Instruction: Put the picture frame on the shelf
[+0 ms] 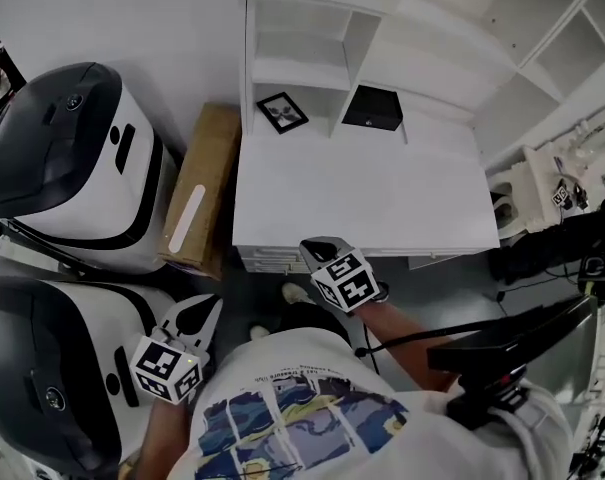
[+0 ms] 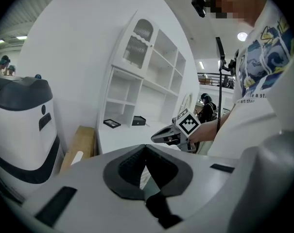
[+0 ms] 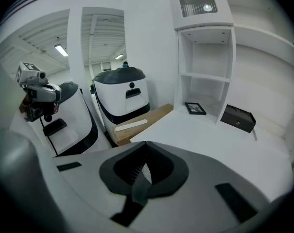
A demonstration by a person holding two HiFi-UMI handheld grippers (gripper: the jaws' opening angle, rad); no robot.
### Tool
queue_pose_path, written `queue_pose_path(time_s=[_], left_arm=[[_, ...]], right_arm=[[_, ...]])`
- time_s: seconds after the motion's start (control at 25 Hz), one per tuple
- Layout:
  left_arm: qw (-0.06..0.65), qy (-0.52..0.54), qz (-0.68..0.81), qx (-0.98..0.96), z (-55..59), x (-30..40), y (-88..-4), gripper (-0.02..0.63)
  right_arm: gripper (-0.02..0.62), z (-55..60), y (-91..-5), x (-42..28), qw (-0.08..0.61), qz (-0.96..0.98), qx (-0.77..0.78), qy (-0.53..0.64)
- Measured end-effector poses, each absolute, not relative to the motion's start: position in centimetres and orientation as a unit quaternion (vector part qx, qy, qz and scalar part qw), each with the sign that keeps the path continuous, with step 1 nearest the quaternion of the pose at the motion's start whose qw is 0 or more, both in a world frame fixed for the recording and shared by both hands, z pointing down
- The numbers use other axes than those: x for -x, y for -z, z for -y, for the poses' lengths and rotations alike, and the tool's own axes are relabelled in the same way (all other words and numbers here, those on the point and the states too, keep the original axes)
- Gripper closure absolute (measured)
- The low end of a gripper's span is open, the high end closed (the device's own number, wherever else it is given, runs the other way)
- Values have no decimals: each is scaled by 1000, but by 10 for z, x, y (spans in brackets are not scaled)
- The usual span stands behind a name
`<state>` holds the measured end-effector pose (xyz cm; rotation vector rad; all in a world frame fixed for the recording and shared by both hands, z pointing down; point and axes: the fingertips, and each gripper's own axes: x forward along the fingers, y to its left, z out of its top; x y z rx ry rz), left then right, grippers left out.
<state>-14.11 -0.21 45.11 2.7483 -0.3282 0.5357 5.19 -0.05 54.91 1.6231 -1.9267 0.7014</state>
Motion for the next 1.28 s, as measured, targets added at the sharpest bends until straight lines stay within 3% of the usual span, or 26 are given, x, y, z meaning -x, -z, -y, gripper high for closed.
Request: queue_pose_path(time_s=[1.28], left_arm=[[174, -199, 126, -956, -30, 172, -465, 594]], right_arm=[[571, -27, -539, 7, 272, 753, -552, -230]])
